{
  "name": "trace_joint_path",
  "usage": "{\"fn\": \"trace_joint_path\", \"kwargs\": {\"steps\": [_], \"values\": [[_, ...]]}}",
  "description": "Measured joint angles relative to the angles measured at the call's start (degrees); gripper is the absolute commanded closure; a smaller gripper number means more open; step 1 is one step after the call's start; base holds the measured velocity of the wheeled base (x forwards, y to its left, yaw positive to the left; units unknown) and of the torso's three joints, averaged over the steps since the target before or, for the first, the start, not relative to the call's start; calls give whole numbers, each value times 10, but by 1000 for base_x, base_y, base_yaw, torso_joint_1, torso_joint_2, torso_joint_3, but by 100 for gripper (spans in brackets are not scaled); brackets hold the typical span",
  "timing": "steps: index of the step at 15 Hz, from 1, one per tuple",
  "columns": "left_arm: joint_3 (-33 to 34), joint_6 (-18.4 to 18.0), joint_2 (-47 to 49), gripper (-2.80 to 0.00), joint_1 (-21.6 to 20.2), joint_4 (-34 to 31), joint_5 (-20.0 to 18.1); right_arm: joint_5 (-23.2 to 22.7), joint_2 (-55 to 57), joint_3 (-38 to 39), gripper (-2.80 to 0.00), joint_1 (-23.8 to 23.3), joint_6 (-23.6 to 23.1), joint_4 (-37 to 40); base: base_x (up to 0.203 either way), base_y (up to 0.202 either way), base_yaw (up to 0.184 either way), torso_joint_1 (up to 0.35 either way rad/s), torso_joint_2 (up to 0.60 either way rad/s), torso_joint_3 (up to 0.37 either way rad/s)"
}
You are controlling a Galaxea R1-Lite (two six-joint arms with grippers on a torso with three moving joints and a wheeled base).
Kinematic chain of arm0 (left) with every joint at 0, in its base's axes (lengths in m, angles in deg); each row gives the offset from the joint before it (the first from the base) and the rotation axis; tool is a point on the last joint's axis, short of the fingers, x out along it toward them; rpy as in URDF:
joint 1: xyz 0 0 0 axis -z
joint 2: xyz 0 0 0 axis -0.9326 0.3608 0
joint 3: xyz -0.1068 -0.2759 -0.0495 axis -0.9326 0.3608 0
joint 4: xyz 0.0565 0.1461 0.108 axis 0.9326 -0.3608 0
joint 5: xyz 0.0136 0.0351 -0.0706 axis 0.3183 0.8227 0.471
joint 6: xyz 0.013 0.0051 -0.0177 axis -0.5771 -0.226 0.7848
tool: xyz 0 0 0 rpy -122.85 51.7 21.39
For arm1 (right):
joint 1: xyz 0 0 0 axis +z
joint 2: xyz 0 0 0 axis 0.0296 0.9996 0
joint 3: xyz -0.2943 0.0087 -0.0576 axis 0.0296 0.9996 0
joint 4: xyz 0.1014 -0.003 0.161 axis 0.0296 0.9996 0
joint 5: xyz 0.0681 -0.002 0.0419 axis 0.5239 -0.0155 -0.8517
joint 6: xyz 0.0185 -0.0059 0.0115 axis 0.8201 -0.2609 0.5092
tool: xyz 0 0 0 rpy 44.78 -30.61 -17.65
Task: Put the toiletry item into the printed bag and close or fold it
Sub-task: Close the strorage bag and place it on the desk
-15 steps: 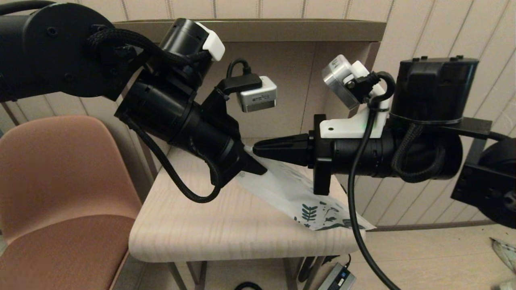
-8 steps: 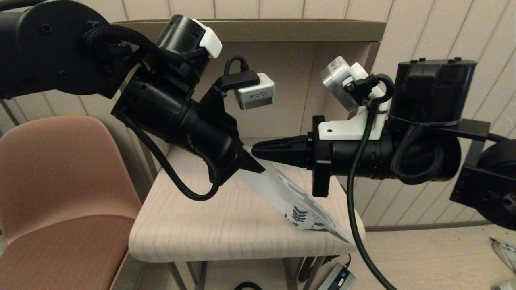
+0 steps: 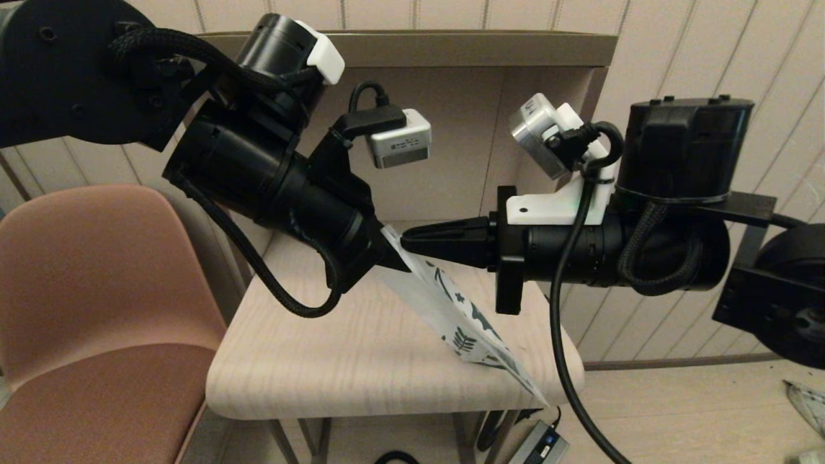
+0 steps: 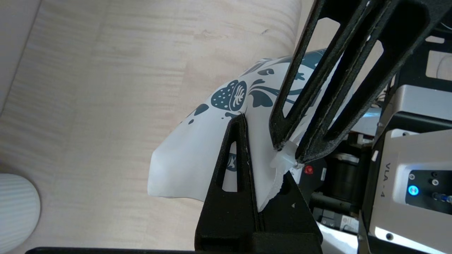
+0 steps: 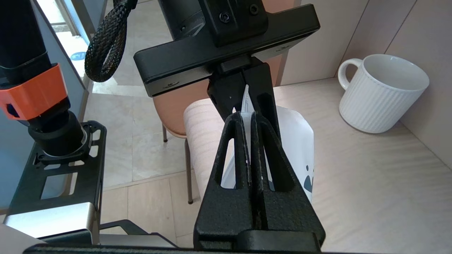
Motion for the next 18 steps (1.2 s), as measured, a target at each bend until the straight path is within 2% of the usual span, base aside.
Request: {"fn": "trace_joint_path", "kwargs": {"steps": [18], "values": [[1, 8, 10, 0, -18, 12, 2, 0, -1, 7, 0, 0, -17, 0, 0, 0, 0, 0, 0, 0]]}}
